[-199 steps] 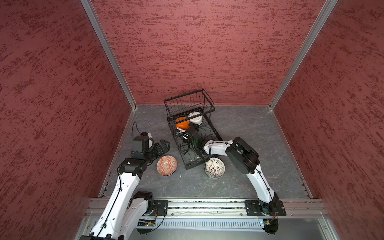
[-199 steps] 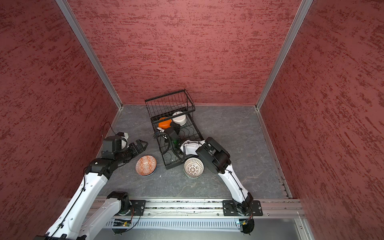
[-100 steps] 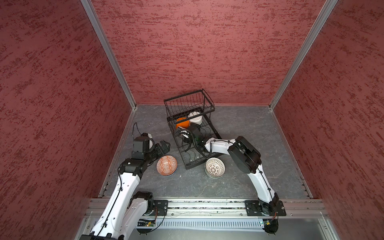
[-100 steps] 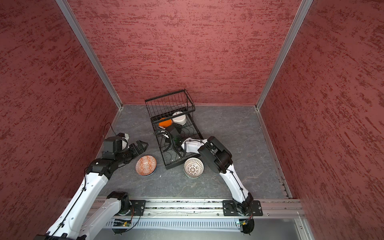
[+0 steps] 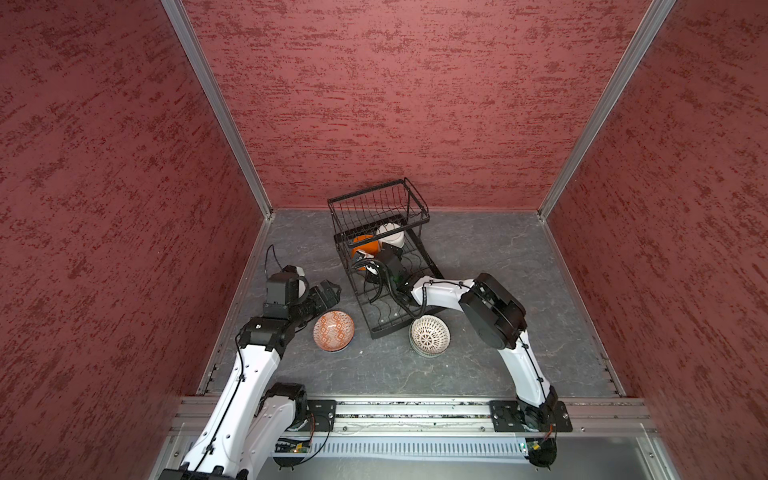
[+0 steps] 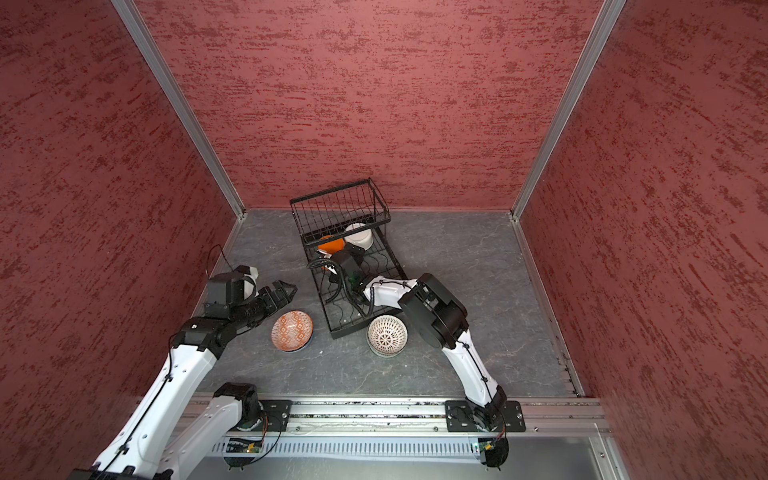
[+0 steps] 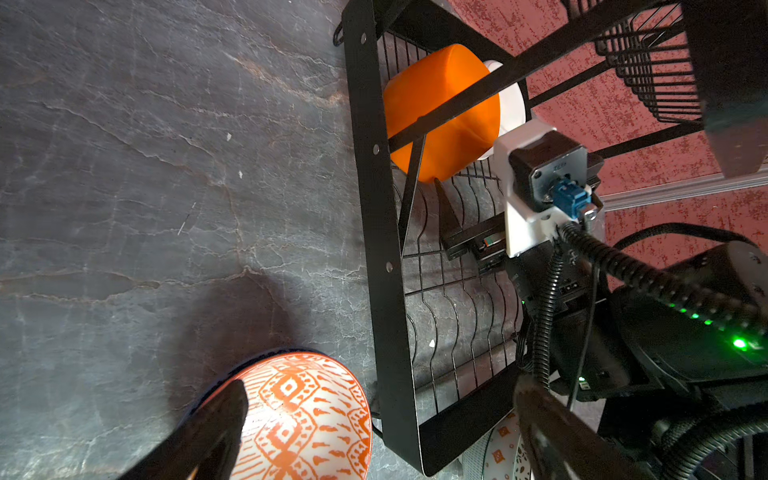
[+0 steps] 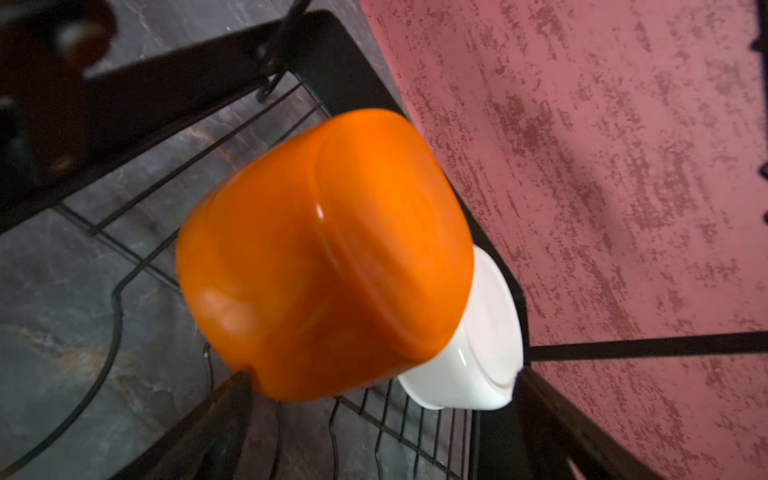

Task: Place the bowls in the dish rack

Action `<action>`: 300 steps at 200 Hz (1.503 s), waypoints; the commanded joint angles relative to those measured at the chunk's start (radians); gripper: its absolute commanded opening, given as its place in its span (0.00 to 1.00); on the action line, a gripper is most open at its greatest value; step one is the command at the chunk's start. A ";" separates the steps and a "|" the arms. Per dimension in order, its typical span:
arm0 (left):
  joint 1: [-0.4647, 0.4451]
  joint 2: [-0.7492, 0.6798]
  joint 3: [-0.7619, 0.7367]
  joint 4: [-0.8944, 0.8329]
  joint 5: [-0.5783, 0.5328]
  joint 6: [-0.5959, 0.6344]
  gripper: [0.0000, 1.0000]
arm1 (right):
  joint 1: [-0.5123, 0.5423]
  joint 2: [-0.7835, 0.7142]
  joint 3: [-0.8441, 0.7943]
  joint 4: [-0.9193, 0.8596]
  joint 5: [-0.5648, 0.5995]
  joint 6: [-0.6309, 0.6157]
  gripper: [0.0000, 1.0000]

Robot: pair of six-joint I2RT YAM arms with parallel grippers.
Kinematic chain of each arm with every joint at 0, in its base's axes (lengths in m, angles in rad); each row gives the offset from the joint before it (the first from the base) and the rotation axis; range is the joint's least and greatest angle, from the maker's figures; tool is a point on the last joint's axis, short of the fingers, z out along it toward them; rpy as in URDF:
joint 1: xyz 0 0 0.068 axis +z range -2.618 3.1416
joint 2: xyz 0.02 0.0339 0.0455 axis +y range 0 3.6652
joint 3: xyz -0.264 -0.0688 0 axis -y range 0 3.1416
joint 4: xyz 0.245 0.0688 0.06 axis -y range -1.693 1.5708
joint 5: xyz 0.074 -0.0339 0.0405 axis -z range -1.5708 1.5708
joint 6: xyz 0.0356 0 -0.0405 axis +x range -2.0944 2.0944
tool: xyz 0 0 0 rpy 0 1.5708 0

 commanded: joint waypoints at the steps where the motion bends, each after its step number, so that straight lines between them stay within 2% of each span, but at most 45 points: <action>1: 0.009 0.001 -0.016 0.016 0.007 0.014 1.00 | -0.007 0.033 0.051 0.056 0.040 0.020 0.98; 74: 0.010 0.000 -0.023 0.015 0.003 0.013 1.00 | -0.022 0.085 0.129 0.069 0.070 0.047 0.99; 111: 0.010 -0.003 -0.025 0.014 0.003 0.012 1.00 | -0.023 0.075 0.119 0.068 0.080 0.095 0.98; 207: 0.012 -0.006 -0.024 -0.006 -0.025 0.022 1.00 | -0.021 -0.149 -0.125 0.013 0.048 0.361 0.98; 300: 0.012 0.001 -0.024 -0.030 -0.033 0.030 1.00 | -0.015 -0.371 -0.346 -0.104 -0.053 0.650 0.96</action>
